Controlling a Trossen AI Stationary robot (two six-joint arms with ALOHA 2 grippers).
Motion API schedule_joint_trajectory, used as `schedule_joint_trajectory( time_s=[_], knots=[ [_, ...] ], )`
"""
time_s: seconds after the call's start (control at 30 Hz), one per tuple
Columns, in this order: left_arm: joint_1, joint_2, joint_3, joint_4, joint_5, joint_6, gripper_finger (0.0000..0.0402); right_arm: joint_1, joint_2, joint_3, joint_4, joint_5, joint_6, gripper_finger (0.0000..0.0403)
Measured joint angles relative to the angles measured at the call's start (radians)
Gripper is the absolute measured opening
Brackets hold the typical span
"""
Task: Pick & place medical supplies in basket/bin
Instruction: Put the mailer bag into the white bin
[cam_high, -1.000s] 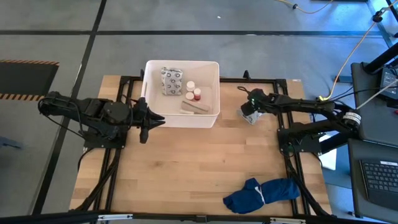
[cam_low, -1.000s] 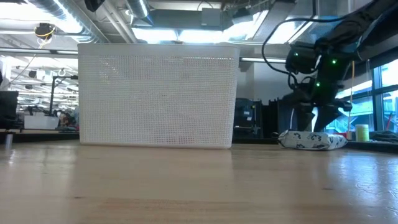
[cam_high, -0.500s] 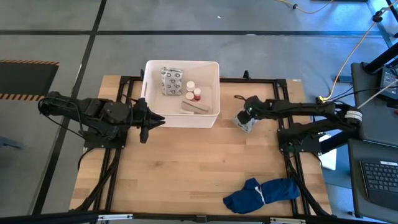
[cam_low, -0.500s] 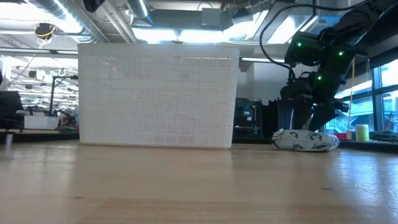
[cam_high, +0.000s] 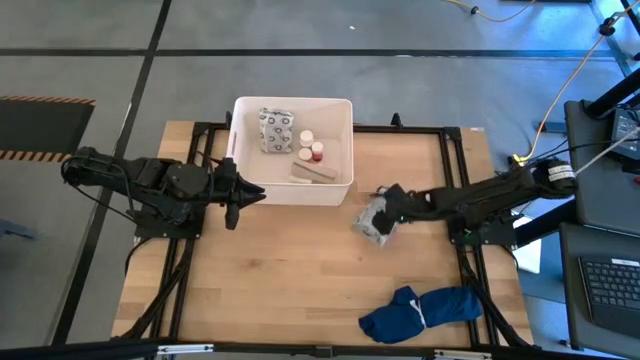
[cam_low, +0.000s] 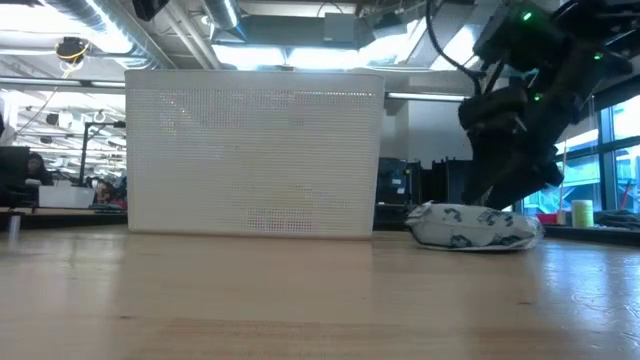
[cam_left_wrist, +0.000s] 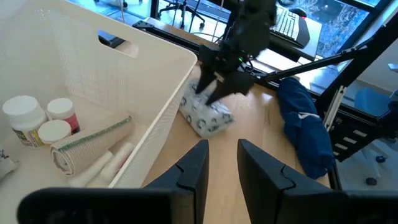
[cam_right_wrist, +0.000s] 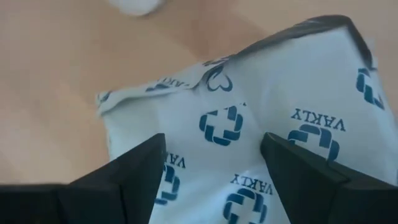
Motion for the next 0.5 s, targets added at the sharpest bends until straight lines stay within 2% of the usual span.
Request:
schedule_joint_trajectory(
  time_s=[0.1,0.3,0.5],
  knots=[
    [0.000,0.000,0.000,0.000,0.000,-0.001,0.0079,0.087,0.067,0.003,0.088,0.049,0.030,0.0273],
    [0.000,0.000,0.000,0.000,0.013,-0.044,0.0077,0.219,0.210,0.006,0.400,0.102,0.044,0.0273],
    [-0.016,0.038,0.000,0.002,0.127,-0.023,0.0078,0.278,0.379,0.160,0.422,0.107,-0.010,0.0260]
  ],
)
